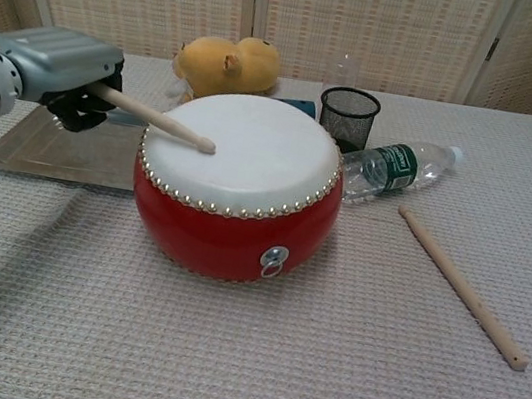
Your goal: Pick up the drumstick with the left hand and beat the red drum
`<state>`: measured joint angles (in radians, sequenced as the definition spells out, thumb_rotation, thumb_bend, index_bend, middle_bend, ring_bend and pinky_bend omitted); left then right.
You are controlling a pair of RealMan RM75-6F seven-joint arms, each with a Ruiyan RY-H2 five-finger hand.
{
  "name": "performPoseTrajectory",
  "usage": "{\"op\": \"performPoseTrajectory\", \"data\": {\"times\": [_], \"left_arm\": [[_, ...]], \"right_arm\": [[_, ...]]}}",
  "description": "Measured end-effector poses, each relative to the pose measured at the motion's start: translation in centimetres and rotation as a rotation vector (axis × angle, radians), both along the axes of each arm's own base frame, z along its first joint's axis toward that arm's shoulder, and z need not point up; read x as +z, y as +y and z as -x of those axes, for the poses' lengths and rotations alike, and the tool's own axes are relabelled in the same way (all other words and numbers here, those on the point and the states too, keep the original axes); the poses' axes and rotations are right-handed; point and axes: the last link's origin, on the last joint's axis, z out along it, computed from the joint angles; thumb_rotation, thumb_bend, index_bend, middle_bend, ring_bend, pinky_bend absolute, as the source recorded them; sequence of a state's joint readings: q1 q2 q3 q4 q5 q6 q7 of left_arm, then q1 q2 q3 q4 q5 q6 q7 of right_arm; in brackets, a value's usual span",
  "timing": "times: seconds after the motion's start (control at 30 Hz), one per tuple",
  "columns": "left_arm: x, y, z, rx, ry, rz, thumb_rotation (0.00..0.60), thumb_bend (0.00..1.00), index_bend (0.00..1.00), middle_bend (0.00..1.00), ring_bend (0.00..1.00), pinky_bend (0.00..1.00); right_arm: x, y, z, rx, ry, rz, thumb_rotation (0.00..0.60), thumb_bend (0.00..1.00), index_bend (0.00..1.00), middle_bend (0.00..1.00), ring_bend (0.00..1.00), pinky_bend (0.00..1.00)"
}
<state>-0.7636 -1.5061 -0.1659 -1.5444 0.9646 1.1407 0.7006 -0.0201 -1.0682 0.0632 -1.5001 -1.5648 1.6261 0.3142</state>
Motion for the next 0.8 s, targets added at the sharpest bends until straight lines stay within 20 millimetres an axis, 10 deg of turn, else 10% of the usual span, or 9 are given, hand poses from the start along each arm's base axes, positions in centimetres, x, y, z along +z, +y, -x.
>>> {"op": "performPoseTrajectory", "data": {"times": [0.47, 0.8], "left_arm": [[2.1, -0.2, -1.8, 0.182, -0.57, 0.109, 0.6, 0.71, 1.0, 1.0, 0.99, 1.0], [0.6, -0.2, -0.8, 0.013, -0.13, 0.053, 0.6, 0.71, 1.0, 1.0, 0.99, 1.0]], "right_arm": [[0.0, 0.2, 0.1, -0.002, -0.005, 0.003, 0.6, 0.09, 0.04, 0.13, 0.0, 0.04], [0.1, 0.2, -0.1, 0.0, -0.003, 0.005, 0.6, 0.09, 0.04, 0.13, 0.0, 0.04]]}}
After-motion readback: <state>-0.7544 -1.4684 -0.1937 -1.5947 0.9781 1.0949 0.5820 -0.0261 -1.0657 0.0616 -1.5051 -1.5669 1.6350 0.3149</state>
